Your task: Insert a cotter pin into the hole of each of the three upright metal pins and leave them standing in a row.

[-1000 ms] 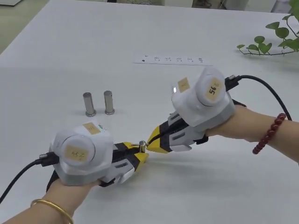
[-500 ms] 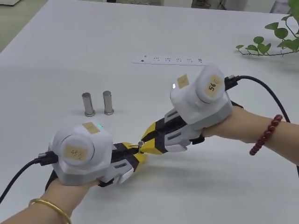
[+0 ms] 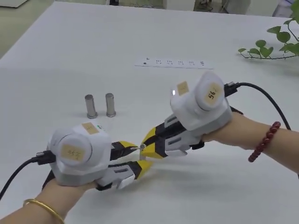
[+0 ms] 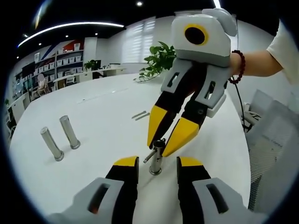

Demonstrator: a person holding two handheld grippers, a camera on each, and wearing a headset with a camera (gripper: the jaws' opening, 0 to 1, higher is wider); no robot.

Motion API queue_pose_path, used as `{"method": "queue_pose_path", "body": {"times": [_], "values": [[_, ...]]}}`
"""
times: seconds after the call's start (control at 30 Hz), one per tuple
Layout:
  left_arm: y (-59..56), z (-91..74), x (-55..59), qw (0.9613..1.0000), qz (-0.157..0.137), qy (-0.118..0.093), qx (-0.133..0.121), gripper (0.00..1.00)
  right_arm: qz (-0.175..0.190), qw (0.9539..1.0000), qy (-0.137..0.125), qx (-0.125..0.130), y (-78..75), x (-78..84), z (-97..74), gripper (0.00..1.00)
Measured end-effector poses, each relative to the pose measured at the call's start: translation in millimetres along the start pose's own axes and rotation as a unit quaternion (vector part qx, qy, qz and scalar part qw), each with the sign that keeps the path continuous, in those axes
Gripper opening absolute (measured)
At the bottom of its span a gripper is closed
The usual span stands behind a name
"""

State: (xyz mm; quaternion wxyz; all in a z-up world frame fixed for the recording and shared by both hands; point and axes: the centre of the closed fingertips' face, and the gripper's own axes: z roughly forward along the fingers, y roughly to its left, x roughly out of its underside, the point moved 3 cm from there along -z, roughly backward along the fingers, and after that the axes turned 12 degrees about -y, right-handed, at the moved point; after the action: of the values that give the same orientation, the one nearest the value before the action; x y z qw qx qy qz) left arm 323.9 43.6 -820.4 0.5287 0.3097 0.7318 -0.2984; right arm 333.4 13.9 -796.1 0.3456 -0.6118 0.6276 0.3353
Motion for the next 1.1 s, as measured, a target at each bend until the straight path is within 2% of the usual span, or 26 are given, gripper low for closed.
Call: {"method": "queue_pose_path", "body": {"times": [0.4, 0.63, 0.8, 0.97, 1.1], "values": [[2.6, -18.8, -11.0, 0.9997, 0.011, -0.022, -0.006, 0.47, -0.006, 0.9999, -0.005, 0.012, -5.4, -11.7, 5.9, 0.1], [7.7, -33.5, -17.2, 0.9992, -0.001, -0.036, -0.019, 0.59, -0.006, 0.9997, -0.004, 0.024, -12.8, -15.3, 13.6, 0.1], [10.7, -45.9, -25.8, 0.9981, -0.006, -0.054, -0.03, 0.66, -0.005, 0.9995, -0.005, 0.03, -18.2, -18.2, 19.4, 0.1], [8.6, -53.7, -34.2, 0.997, -0.007, -0.068, -0.036, 0.74, -0.001, 0.9993, -0.008, 0.037, -25.2, -21.4, 24.8, 0.1], [9.0, -56.7, -34.5, 0.9969, -0.008, -0.067, -0.041, 0.81, -0.001, 0.9992, -0.005, 0.04, -29.8, -21.7, 28.2, 0.1]]}}
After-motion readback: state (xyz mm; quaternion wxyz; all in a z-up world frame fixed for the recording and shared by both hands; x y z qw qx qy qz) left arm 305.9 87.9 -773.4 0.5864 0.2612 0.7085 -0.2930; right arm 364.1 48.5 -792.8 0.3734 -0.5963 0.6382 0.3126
